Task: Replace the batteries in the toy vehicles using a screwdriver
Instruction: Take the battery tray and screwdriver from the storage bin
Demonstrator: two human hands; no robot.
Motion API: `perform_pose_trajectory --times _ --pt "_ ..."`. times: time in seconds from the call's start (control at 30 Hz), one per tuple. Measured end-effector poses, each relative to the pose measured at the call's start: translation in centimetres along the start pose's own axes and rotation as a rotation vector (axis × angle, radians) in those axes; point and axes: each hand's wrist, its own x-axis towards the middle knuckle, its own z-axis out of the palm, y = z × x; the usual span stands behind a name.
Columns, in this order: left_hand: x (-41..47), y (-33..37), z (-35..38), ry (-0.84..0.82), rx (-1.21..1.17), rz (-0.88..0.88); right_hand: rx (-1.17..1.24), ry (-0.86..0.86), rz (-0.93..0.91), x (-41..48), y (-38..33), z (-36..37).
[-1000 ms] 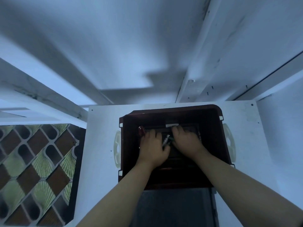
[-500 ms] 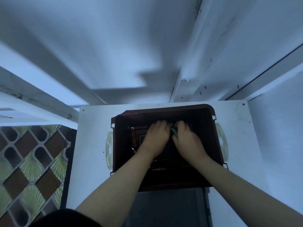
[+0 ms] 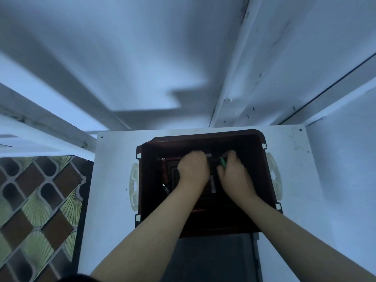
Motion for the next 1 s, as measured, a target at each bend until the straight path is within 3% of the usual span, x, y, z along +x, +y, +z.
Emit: perform_pose_trajectory --times 0.07,0.17,0.33,0.47,0.57,0.7,0.83,1.0 --pt "0.5 0.1 0.1 -0.098 -0.225 -0.156 0.036 0.001 0.025 0.1 0.0 0.2" --pt "0.8 1.2 0.3 -0.11 -0.449 -0.393 0.091 0.005 0.062 0.3 0.3 0.3" --pt "0.0 2.8 1.6 0.006 -0.695 -0.688 0.13 0.01 0.096 0.4 0.7 0.4" --pt "-0.6 2.2 1.8 0.12 -0.739 -0.642 0.137 0.004 0.137 0.3 1.0 0.7" --pt "-1.2 0.7 0.8 0.114 -0.727 -0.55 0.154 -0.002 0.167 0.1 1.2 0.9" --pt "-2.4 -1.7 0.5 -0.029 -0.598 -0.407 0.164 -0.007 0.181 0.1 1.2 1.1" --pt "-3.6 -1.2 1.2 -0.195 -0.445 -0.397 0.184 -0.003 0.178 0.3 1.3 1.3" --pt "-3.9 1.2 2.4 -0.354 0.032 -0.199 0.206 0.025 0.186 0.4 1.4 1.2"
